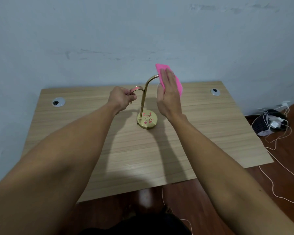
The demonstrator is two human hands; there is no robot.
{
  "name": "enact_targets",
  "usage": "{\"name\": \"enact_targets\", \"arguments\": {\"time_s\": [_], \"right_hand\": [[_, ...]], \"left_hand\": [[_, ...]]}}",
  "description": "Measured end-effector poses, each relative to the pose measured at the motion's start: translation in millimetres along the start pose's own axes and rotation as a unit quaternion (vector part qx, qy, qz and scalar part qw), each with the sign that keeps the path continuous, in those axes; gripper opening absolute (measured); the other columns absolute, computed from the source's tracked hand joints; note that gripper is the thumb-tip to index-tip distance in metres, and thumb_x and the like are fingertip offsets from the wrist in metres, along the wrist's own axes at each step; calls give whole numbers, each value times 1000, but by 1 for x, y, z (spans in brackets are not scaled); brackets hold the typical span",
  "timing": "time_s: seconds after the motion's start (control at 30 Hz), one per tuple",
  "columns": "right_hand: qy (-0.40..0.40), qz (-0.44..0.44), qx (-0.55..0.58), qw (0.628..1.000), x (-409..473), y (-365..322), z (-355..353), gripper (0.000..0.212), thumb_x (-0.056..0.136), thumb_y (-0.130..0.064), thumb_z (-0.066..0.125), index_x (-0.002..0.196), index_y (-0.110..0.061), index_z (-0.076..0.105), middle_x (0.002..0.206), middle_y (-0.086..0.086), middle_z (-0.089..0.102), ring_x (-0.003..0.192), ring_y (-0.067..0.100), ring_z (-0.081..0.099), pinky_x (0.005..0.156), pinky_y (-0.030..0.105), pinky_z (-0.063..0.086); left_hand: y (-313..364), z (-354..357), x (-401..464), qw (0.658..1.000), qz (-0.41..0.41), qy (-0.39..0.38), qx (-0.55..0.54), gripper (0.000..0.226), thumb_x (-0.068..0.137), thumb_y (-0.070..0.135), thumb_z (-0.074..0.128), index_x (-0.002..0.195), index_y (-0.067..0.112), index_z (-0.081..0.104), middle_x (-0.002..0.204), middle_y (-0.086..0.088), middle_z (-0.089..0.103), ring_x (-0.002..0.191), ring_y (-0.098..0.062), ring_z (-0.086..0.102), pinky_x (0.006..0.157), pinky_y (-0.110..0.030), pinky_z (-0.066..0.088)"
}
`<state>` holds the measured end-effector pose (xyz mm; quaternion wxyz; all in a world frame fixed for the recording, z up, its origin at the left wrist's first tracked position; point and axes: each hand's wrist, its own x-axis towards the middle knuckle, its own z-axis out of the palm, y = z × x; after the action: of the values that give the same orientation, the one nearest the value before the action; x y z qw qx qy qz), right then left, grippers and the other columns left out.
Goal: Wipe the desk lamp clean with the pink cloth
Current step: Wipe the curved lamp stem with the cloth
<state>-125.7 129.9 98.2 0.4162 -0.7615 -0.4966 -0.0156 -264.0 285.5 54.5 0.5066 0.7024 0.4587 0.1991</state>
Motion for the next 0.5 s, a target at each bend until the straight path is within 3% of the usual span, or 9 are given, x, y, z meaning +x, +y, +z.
{"name": "enact_targets", "arguments": {"time_s": [0.07,0.23,0.3,0.4,0.5], "right_hand": [[13,44,6,999,0,-8,3,60,101,-18,36,161,-11,32,170,11,25,159,27,16,131,38,11],[-26,-161,-108,981,-7,-1,8,61,95,-15,40,155,-6,43,166,18,32,157,43,16,127,58,16],[-9,-119,-77,990,-8,0,7,60,96,-15,39,156,-6,41,166,17,32,157,39,19,127,55,18],[46,36,18,998,-6,-11,8,63,97,-23,32,158,-7,36,166,14,33,156,32,25,127,50,21],[39,46,7,998,-4,-21,13,66,96,-26,30,159,-7,33,168,16,27,158,36,18,130,48,14]], "left_hand": [[0,-1,-1,1000,1,4,4,15,84,19,83,84,4,78,67,-4,64,65,-18,55,76,-33,51],[2,-1,-4,1000,7,6,13,15,84,18,82,85,3,78,67,-5,63,63,-16,52,72,-32,47],[4,-1,-6,1000,10,8,21,15,85,18,81,86,4,79,67,-5,63,62,-16,51,70,-31,46],[8,-1,-8,999,9,9,31,14,86,18,80,87,4,79,68,-5,64,59,-14,50,69,-29,45],[8,-1,-11,999,5,12,32,12,87,17,80,85,5,79,66,-3,63,56,-12,50,68,-28,44]]}}
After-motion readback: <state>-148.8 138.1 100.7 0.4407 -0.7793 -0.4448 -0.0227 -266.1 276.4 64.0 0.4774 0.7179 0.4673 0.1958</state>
